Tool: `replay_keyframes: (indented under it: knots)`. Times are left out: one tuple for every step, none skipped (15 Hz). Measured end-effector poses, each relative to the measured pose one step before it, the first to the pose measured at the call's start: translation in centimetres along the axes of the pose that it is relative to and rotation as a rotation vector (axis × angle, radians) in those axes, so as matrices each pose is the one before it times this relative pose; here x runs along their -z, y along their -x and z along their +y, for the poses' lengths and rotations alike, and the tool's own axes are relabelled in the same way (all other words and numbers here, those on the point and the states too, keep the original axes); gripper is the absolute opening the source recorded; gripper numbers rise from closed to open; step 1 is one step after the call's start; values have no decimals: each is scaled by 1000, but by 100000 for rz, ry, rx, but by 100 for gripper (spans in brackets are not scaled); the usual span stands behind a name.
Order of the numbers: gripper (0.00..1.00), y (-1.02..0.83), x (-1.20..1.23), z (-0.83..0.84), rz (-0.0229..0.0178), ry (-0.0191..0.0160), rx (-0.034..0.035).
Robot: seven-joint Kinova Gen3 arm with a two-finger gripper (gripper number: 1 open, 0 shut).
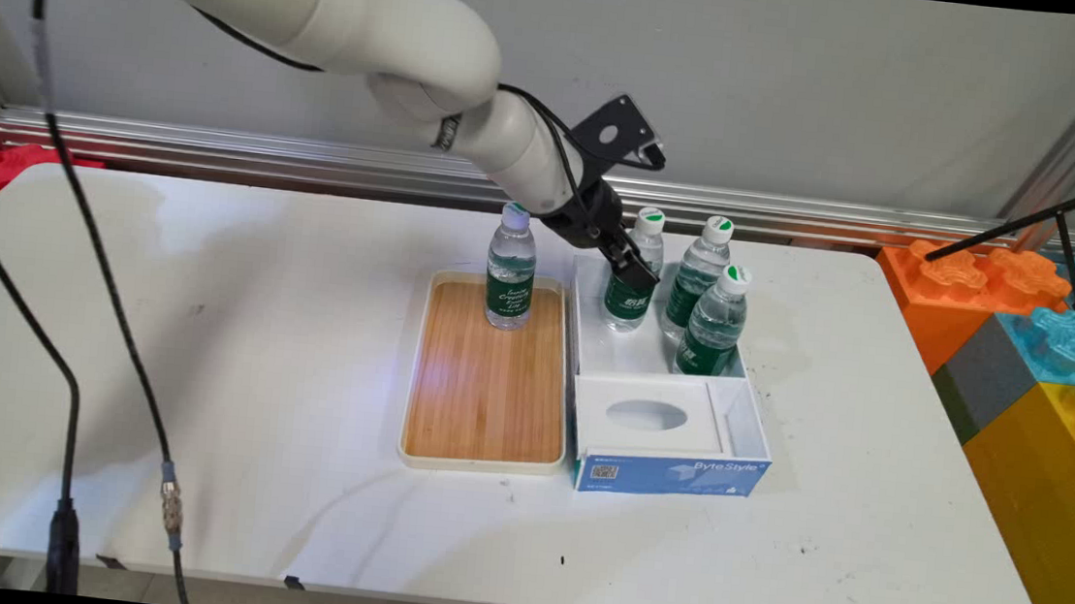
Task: Pick up the green bottle from the white box, then place the picked object on the tray
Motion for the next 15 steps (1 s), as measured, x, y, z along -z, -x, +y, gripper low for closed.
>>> replay_keyframes:
  knots:
    - [100, 53, -546, -39, 316, 260, -122]
    - [100, 15, -606, -39, 371, 274, -285]
    - [100, 60, -500, -73, 296, 78, -229]
    - [100, 94, -399, -89, 183, -19, -297]
    - [0, 34, -283, -71, 107, -87, -475]
    - [0, 75, -216, -52, -110, -11, -437]
    - [0, 48, -116, -33, -129, -18, -315]
    - [0, 70, -44, 3, -264, 103, -168]
    - [0, 12, -8, 30, -126, 157, 28]
    - [0, -46, 87, 61, -95, 240, 55]
    - [0, -176, 196, 107, 64, 257, 186]
    - [0, -332, 291, 113, 286, 154, 162]
    - [0, -278, 367, 61, 326, -225, 189]
    - [0, -404, 405, 38, 414, -281, 350]
    - [0, -553, 524, 65, 384, -566, 384]
